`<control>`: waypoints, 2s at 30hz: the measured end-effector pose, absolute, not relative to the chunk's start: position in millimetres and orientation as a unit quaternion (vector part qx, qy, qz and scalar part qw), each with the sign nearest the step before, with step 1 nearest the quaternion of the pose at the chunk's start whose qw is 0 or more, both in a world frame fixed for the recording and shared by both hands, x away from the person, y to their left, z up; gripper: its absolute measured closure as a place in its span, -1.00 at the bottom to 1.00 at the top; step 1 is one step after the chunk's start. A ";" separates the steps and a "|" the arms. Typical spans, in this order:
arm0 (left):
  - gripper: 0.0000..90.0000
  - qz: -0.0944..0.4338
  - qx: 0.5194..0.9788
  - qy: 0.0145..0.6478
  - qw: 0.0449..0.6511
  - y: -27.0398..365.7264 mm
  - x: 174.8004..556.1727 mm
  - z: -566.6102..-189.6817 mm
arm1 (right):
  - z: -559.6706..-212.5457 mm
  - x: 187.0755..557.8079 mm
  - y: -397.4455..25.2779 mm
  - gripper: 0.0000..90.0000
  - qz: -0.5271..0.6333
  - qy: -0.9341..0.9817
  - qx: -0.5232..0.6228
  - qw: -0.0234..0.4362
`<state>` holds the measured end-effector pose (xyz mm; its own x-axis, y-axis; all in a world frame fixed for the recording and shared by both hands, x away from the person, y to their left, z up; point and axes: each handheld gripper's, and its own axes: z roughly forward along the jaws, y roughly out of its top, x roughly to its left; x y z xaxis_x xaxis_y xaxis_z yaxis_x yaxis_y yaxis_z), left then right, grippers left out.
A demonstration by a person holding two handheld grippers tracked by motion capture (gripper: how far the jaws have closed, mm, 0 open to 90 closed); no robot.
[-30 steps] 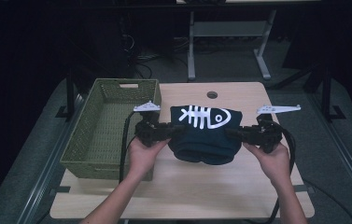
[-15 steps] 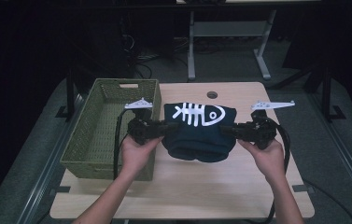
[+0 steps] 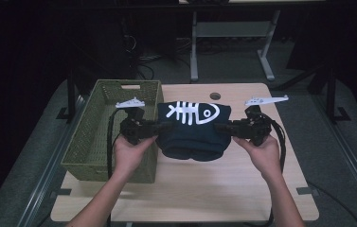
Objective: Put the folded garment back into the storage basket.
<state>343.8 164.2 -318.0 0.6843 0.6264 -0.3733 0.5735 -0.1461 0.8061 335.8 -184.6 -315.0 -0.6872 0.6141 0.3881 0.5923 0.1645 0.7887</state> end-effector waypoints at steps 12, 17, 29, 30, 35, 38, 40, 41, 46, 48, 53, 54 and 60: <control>0.51 0.029 0.752 0.405 0.519 180.0 344.8 -314.6 | -311.1 341.7 -168.7 0.57 0.513 0.764 0.390 0.001; 0.51 0.035 0.751 0.406 0.519 186.5 344.1 -313.5 | -308.6 345.1 -162.1 0.57 0.514 0.765 0.388 -0.001; 0.51 0.039 0.745 0.416 0.520 205.4 342.1 -310.5 | -307.6 351.9 -144.8 0.57 0.518 0.766 0.380 -0.012; 0.51 0.041 0.744 0.418 0.520 209.6 341.6 -309.8 | -306.8 353.3 -140.1 0.57 0.517 0.768 0.378 -0.012; 0.51 0.044 0.741 0.420 0.522 219.8 340.5 -308.2 | -303.3 354.9 -127.2 0.57 0.516 0.771 0.373 -0.013; 0.51 0.047 0.737 0.426 0.522 229.4 340.1 -306.8 | -301.7 356.7 -119.1 0.57 0.514 0.774 0.370 -0.014; 0.51 0.045 0.736 0.428 0.522 234.0 340.3 -306.5 | -301.7 358.1 -114.9 0.57 0.513 0.777 0.365 -0.013; 0.51 0.041 0.735 0.428 0.525 236.5 341.0 -306.9 | -301.6 358.8 -112.6 0.57 0.513 0.777 0.365 -0.014; 0.51 0.043 0.731 0.434 0.525 245.9 341.7 -307.8 | -301.5 362.3 -103.5 0.57 0.519 0.774 0.363 -0.017; 0.51 0.043 0.730 0.437 0.524 249.2 342.1 -307.9 | -301.8 363.7 -99.7 0.57 0.519 0.773 0.363 -0.021; 0.51 0.046 0.728 0.440 0.524 255.5 342.0 -307.5 | -301.3 366.6 -92.7 0.57 0.525 0.769 0.365 -0.026; 0.51 0.047 0.726 0.443 0.523 258.1 341.7 -306.8 | -301.1 367.2 -91.2 0.57 0.524 0.769 0.366 -0.027; 0.51 0.048 0.725 0.449 0.520 265.0 342.4 -306.8 | -302.9 371.4 -82.1 0.57 0.525 0.768 0.366 -0.031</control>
<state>342.4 265.0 -306.8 0.5929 0.7008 -0.3966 0.6004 -0.0566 0.7977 371.4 -82.1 -302.9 -0.7305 0.5288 0.4321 0.5944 0.1809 0.7835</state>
